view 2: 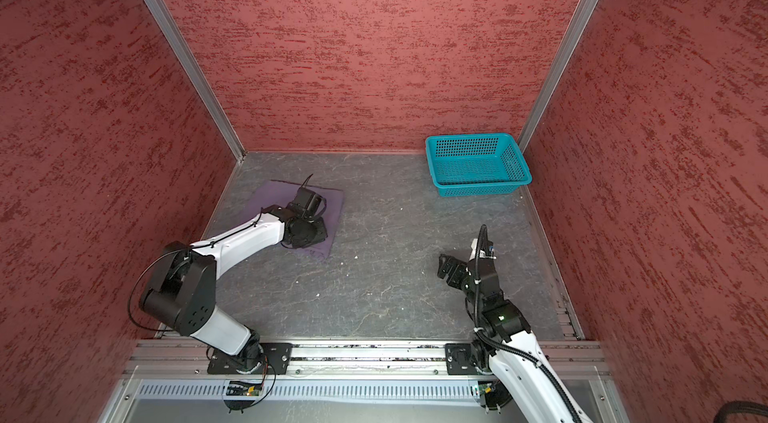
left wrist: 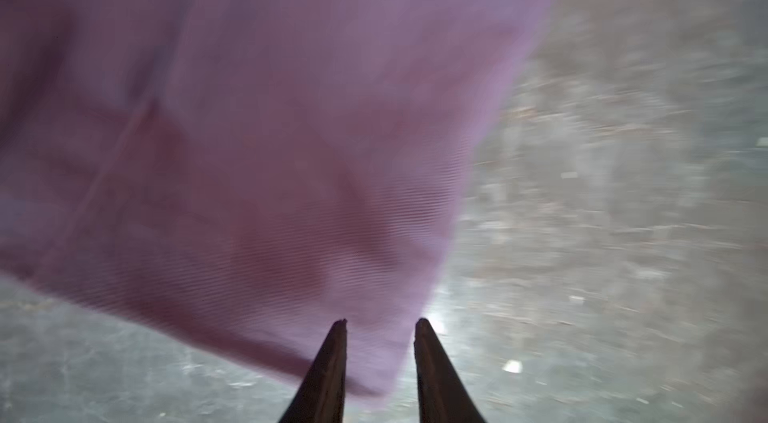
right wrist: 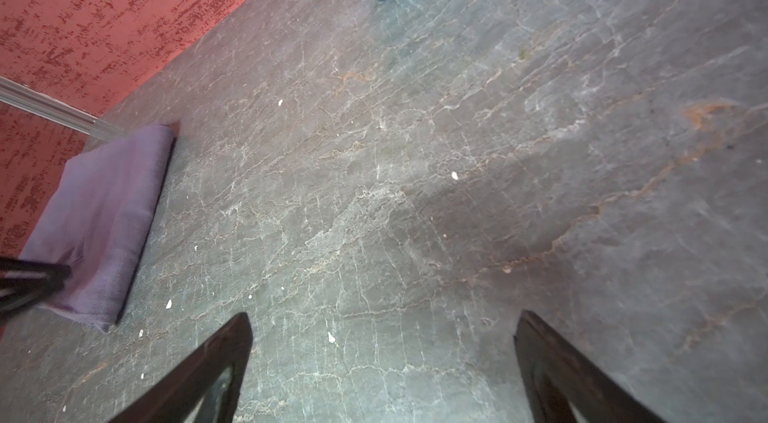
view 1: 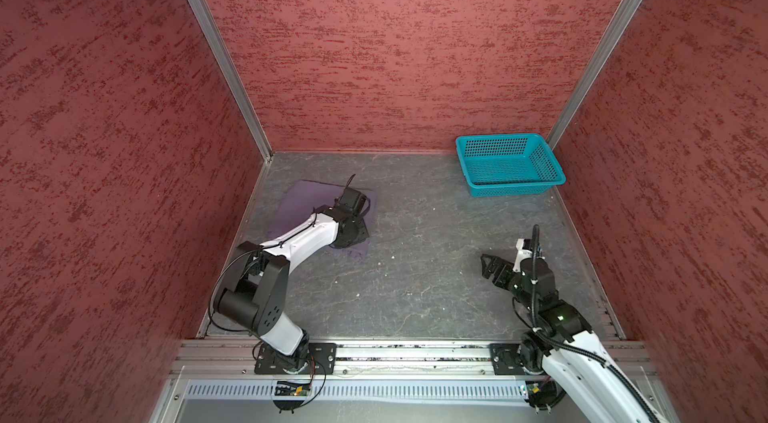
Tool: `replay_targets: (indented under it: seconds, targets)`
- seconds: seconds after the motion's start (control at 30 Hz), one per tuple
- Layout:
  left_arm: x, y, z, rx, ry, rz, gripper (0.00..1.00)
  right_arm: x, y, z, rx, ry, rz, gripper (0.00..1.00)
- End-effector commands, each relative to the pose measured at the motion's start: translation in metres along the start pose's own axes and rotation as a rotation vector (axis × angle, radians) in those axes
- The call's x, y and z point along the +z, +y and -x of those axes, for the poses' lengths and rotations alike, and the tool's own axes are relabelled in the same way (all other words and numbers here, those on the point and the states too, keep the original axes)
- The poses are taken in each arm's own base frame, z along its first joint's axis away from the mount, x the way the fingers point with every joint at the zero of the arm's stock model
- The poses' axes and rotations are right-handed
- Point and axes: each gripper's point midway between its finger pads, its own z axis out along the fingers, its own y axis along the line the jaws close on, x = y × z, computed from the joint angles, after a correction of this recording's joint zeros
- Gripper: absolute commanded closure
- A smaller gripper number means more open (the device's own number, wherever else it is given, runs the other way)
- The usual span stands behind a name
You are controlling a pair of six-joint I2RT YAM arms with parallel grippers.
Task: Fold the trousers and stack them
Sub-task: 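Slide the folded trousers with the left gripper toward the far corner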
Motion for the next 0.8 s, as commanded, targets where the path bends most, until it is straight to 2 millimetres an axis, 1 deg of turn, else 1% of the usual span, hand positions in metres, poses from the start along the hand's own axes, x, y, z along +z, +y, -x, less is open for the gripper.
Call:
replay_targets:
  seconds: [0.0, 0.1, 0.27, 0.37, 0.47, 0.57, 0.6, 0.67, 0.77]
  targets:
    - [0.005, 0.006, 0.005, -0.076, -0.009, -0.046, 0.7, -0.001, 0.021, 0.014, -0.019, -0.04, 0.088, 0.01]
    - [0.013, 0.016, 0.01, -0.103, -0.013, -0.033, 0.7, 0.001, 0.024, 0.018, -0.031, -0.043, 0.093, 0.01]
    - [0.029, 0.024, 0.021, -0.136, -0.003, -0.02, 0.7, 0.005, 0.028, 0.021, -0.055, -0.025, 0.09, 0.01]
    - [0.04, 0.029, 0.026, -0.157, 0.018, -0.012, 0.71, 0.009, 0.025, 0.018, -0.042, -0.024, 0.08, 0.01]
    - [0.05, 0.029, 0.033, -0.156, 0.022, -0.016, 0.71, 0.011, 0.024, 0.017, -0.034, -0.022, 0.08, 0.01]
    - [0.062, 0.034, 0.038, -0.179, 0.034, -0.006, 0.72, 0.014, 0.016, 0.015, -0.014, -0.036, 0.049, 0.01]
    - [0.065, 0.034, 0.04, -0.191, 0.043, -0.014, 0.72, 0.014, 0.016, 0.016, -0.011, -0.04, 0.047, 0.01]
    - [0.07, 0.033, 0.046, -0.2, 0.043, -0.025, 0.72, 0.015, 0.018, 0.018, -0.021, -0.044, 0.053, 0.01]
    - [0.075, 0.036, 0.057, -0.212, 0.034, -0.011, 0.72, 0.02, 0.012, 0.019, -0.023, -0.058, 0.019, 0.01]
